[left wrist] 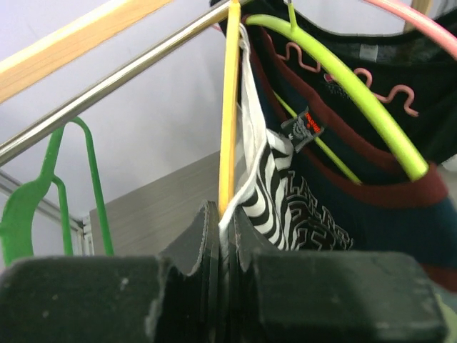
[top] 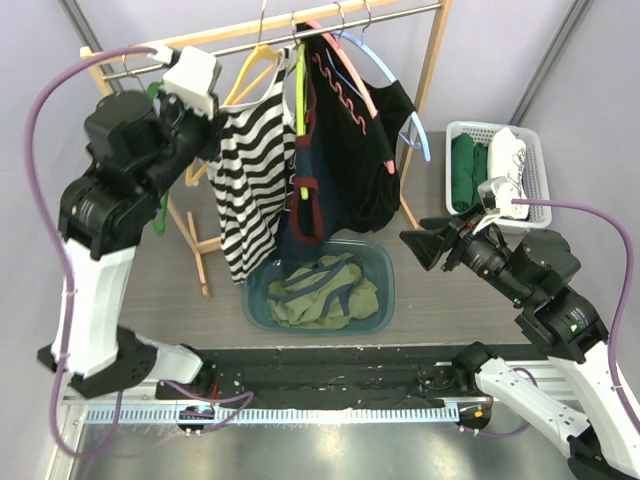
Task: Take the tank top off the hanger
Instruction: Pick up the hanger from the clothesline.
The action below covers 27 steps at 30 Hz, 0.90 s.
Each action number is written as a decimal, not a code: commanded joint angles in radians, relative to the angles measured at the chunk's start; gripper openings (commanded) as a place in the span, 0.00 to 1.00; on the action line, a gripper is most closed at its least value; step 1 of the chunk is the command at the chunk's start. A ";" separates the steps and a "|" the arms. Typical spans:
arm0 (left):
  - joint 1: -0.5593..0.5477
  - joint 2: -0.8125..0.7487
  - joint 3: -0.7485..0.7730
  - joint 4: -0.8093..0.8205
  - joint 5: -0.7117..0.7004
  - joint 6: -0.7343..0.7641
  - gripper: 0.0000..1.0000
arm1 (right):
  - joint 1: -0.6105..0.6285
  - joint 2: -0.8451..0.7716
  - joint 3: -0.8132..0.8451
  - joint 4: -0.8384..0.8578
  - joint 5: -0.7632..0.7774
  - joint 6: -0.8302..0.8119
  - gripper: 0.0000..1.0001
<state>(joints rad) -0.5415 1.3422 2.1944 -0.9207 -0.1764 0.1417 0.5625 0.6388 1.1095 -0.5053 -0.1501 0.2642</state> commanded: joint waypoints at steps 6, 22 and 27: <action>0.086 0.176 0.223 0.017 -0.028 -0.122 0.00 | -0.001 -0.024 0.010 0.031 0.060 -0.045 0.62; 0.238 0.391 0.367 0.006 0.169 -0.183 0.00 | -0.003 0.010 -0.019 0.054 0.185 -0.060 0.60; 0.236 0.318 0.273 0.003 0.287 -0.171 0.00 | 0.000 0.022 -0.017 0.057 0.205 -0.060 0.60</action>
<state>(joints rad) -0.3092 1.7416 2.5183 -0.9821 0.0029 -0.0269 0.5625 0.6506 1.0924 -0.4961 0.0105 0.2131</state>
